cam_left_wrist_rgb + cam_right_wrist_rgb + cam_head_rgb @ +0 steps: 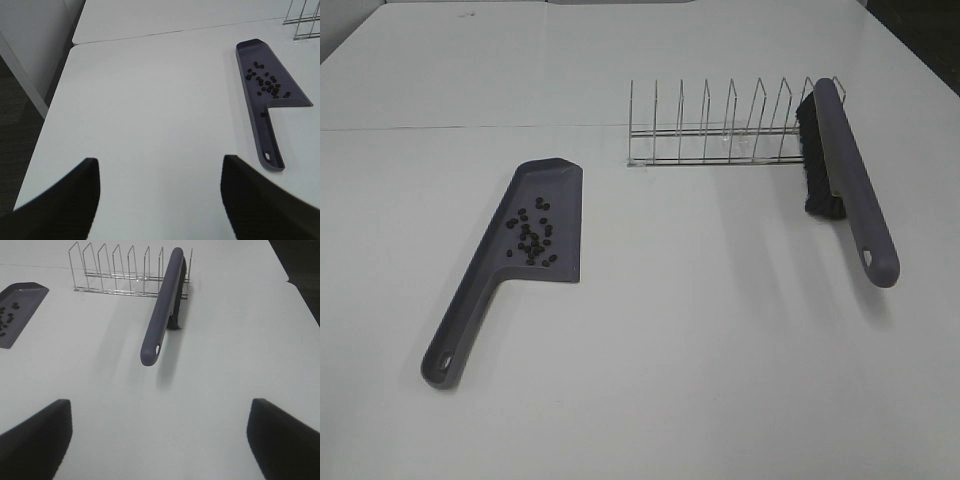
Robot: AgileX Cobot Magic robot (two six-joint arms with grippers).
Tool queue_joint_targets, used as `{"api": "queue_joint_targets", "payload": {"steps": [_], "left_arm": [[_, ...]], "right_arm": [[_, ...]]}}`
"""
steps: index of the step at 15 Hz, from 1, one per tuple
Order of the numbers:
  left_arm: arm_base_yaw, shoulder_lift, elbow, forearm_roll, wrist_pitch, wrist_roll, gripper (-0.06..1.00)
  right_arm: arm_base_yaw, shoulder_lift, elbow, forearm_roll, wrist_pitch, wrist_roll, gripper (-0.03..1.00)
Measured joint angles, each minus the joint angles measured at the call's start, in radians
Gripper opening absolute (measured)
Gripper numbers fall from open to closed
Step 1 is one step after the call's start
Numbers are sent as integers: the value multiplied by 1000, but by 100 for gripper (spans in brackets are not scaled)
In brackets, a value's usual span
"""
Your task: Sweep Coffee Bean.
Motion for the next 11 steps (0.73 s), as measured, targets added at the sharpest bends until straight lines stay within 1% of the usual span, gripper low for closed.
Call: {"api": "queue_joint_targets", "payload": {"steps": [2, 11], "left_arm": [[0, 0, 0, 0, 0, 0, 63], [0, 0, 0, 1, 0, 0, 63]], "right_arm": [[22, 0, 0, 3, 0, 0, 80], [22, 0, 0, 9, 0, 0, 80]]}}
